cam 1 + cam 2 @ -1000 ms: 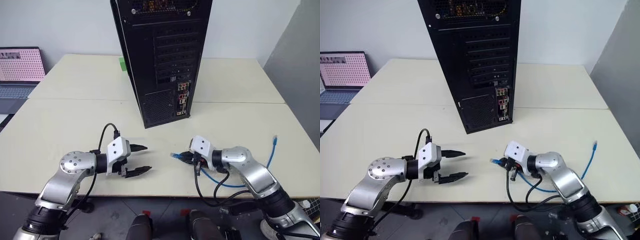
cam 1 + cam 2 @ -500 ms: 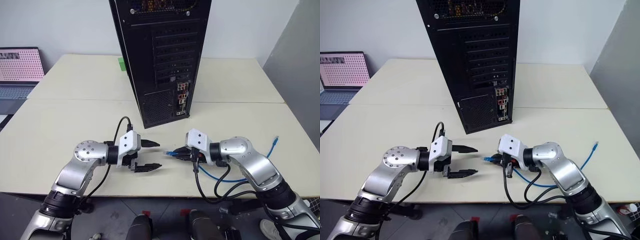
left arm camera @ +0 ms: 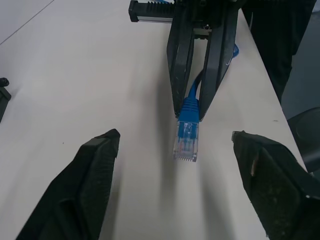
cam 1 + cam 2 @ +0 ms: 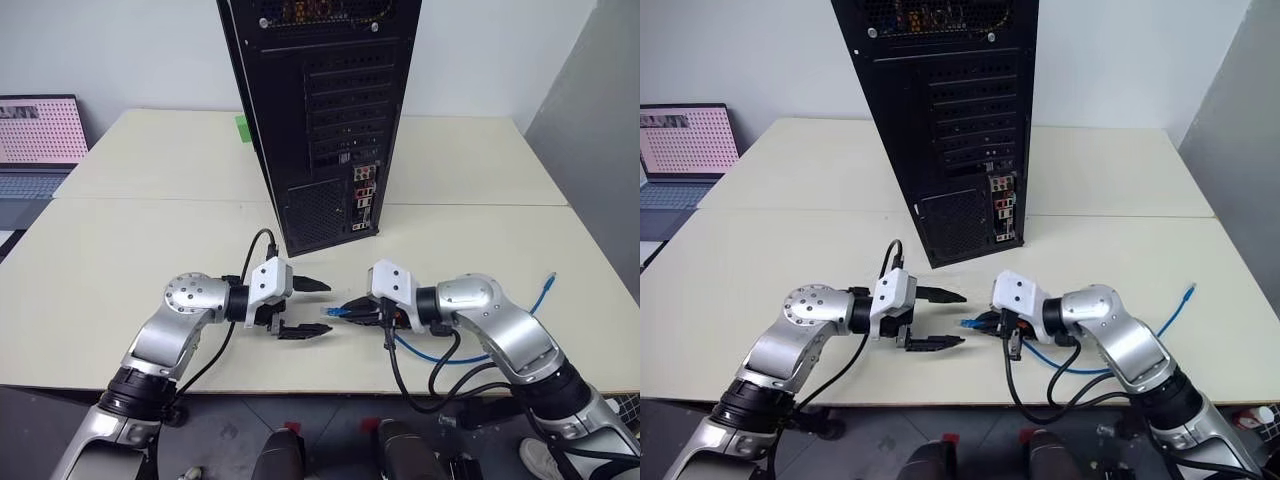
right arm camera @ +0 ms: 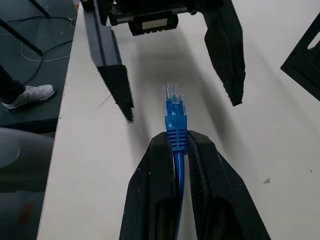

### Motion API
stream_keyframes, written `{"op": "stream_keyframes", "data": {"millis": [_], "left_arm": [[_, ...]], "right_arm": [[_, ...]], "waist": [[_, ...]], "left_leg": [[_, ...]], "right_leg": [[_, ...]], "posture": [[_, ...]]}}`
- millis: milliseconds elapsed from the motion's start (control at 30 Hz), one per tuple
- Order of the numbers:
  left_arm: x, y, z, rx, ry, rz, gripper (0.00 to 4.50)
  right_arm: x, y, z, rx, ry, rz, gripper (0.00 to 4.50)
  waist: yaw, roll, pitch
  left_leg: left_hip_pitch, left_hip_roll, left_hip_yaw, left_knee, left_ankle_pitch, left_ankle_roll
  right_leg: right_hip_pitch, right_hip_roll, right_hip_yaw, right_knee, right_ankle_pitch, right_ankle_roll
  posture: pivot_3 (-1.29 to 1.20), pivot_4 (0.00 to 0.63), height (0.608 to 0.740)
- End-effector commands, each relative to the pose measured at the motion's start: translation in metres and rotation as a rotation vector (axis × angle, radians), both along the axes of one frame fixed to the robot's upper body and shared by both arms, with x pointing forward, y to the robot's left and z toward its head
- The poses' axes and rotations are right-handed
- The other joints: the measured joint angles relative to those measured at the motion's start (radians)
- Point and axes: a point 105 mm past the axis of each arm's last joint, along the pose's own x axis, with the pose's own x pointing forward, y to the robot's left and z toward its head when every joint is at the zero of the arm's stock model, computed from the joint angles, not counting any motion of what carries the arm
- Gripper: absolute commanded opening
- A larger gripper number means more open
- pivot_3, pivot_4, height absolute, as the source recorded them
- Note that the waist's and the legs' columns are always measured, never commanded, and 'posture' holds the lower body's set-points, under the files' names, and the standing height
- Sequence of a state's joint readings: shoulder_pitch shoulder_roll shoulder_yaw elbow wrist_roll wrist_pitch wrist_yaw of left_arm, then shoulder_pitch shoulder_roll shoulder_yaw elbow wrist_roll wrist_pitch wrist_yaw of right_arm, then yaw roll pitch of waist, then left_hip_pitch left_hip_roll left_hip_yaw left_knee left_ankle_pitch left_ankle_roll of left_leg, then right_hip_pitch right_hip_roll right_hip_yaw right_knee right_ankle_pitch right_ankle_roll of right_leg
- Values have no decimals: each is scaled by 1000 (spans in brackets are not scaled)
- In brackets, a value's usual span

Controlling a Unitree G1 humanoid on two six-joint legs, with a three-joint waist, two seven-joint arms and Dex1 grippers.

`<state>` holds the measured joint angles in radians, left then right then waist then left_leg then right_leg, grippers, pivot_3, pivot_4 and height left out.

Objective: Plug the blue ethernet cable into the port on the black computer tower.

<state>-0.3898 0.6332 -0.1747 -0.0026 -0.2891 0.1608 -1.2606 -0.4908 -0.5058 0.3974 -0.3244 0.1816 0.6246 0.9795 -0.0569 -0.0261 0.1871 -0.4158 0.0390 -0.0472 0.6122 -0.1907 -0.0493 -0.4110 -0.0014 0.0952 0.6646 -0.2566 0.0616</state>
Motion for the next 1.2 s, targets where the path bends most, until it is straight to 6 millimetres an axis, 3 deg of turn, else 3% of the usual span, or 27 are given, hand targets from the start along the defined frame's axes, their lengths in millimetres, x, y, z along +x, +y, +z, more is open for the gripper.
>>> {"op": "stream_keyframes", "data": {"millis": [33,400,600,667,1000,1100,1200], "left_arm": [[-1,-5,6,-2,-25,-38,2737],[-2,-6,5,5,-17,-54,425],[-3,-6,3,15,-19,-68,310],[-4,-6,2,22,-28,-73,310],[2,-12,11,-1,-244,-83,309],[9,-19,21,-65,-403,-43,309],[8,-22,16,-46,-556,-81,309]], "right_arm": [[-7,7,14,28,-38,47,97],[-10,7,14,22,-38,64,92],[-11,6,11,4,-31,82,92],[-12,4,8,-14,-32,93,793],[-15,-48,20,-19,64,28,2869],[-19,-57,28,85,159,-44,2916],[-19,-58,33,191,237,-104,2916]], "waist": [[0,0,0],[0,0,0],[0,0,0],[0,0,0],[3,0,0],[7,0,0],[6,0,0]], "left_leg": [[0,0,0,0,0,0],[0,0,0,0,0,0],[0,0,0,0,0,0],[0,0,0,0,0,0],[0,0,0,0,0,0],[0,0,0,0,0,0],[0,0,0,1,0,0]], "right_leg": [[0,0,0,0,0,0],[0,0,0,0,0,0],[0,0,0,0,0,0],[0,0,0,0,0,0],[0,0,0,-1,0,0],[1,0,0,-1,0,0],[1,0,0,0,0,1]], "posture": [[0,150,740],[0,150,740],[0,150,740],[0,150,740],[0,150,740],[0,150,740],[0,150,740]]}}
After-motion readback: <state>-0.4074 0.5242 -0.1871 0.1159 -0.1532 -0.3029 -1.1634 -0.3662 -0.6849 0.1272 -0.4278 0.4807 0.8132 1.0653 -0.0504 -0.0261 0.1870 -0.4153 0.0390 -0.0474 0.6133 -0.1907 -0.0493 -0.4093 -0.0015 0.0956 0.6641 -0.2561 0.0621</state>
